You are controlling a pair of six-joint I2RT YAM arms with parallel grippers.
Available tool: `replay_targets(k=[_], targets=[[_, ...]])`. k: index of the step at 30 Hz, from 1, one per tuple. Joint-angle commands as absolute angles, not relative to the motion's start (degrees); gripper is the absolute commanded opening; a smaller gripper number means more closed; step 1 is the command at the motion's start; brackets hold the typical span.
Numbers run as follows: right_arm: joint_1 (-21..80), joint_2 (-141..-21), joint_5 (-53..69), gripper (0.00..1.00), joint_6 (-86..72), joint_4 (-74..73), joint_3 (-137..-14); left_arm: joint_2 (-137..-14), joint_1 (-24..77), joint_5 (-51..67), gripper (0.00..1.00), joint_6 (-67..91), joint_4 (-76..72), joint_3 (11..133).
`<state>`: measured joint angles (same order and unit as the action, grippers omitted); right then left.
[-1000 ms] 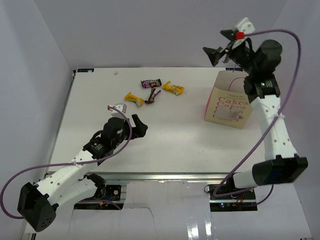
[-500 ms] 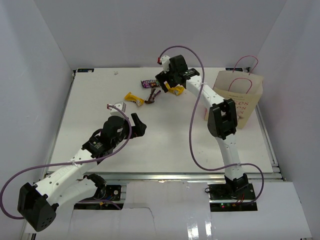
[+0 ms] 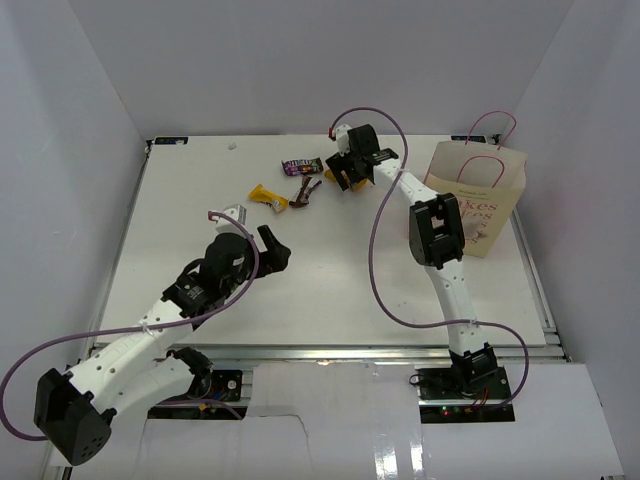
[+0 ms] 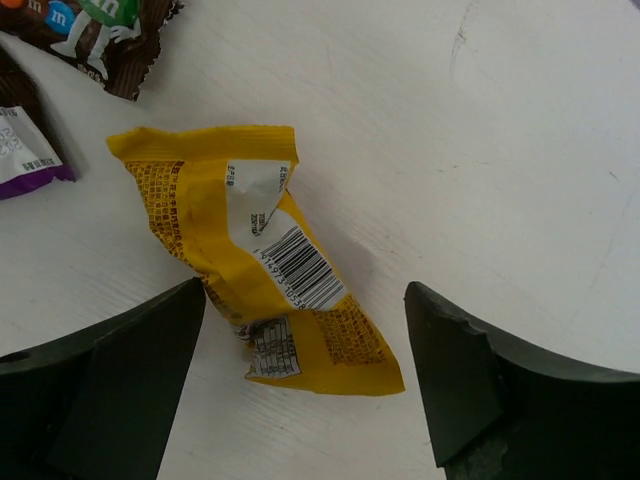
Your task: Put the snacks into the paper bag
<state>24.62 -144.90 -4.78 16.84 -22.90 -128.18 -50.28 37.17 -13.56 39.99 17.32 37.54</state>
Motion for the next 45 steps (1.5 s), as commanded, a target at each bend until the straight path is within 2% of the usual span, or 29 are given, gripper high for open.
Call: replay_targets(k=[1,5,6,7,8,9,15,19,22,27,32,34,36,42,45], targets=[[23.03,-145.02,2.80,0.84,16.52,-20.56,-129.11,-51.41,36.83,-14.59,0.98,40.34,17.49,39.37],[21.62,-142.30,11.93,0.68,19.33,-21.62,-125.34,-53.70,36.83,-13.37,0.98,40.87,13.02,40.51],[21.45,-141.34,15.26,0.55,19.94,-21.53,-124.20,-54.75,36.83,-12.49,0.98,40.70,11.88,40.78],[21.18,-139.50,16.34,0.49,20.30,-21.19,-121.67,-55.54,36.83,-12.13,0.98,40.00,10.04,41.91],[21.09,-138.70,17.22,0.37,20.74,-21.18,-120.77,-56.42,36.83,-11.95,0.98,39.12,9.58,42.79],[21.01,-138.00,19.40,0.31,21.35,-21.27,-119.89,-58.60,36.74,-11.52,0.98,38.33,9.49,43.76],[20.92,-127.82,27.06,0.08,23.90,-20.83,-110.75,-65.29,35.51,-8.88,0.98,29.28,9.50,51.67],[20.48,-116.74,35.58,0.08,24.52,-20.57,-103.12,-67.05,34.54,-7.30,0.98,24.44,8.53,54.22],[19.26,-107.60,44.97,0.08,22.07,-20.57,-101.78,-67.50,34.28,-6.34,0.98,21.54,7.82,54.49],[15.40,-95.92,46.85,0.08,18.38,-20.83,-105.02,-67.24,34.01,-3.78,0.98,18.11,3.87,52.21],[6.96,-90.53,37.98,0.08,11.96,-20.30,-107.75,-71.17,33.22,-1.94,0.98,15.56,3.16,53.87],[-1.10,-88.16,36.22,0.08,11.51,-20.56,-106.45,-74.94,31.74,-0.10,0.98,14.42,4.56,56.76],[-4.97,-87.37,36.12,0.08,12.30,-21.35,-105.30,-78.21,30.60,3.24,0.98,14.41,6.32,59.84],[-18.16,-85.87,46.57,0.09,19.68,-29.35,-102.49,-91.64,27.08,9.13,0.98,16.43,12.74,74.16],[-21.61,-85.87,49.47,0.10,24.06,-33.65,-101.08,-97.18,26.46,9.67,0.97,16.87,14.58,80.40]])
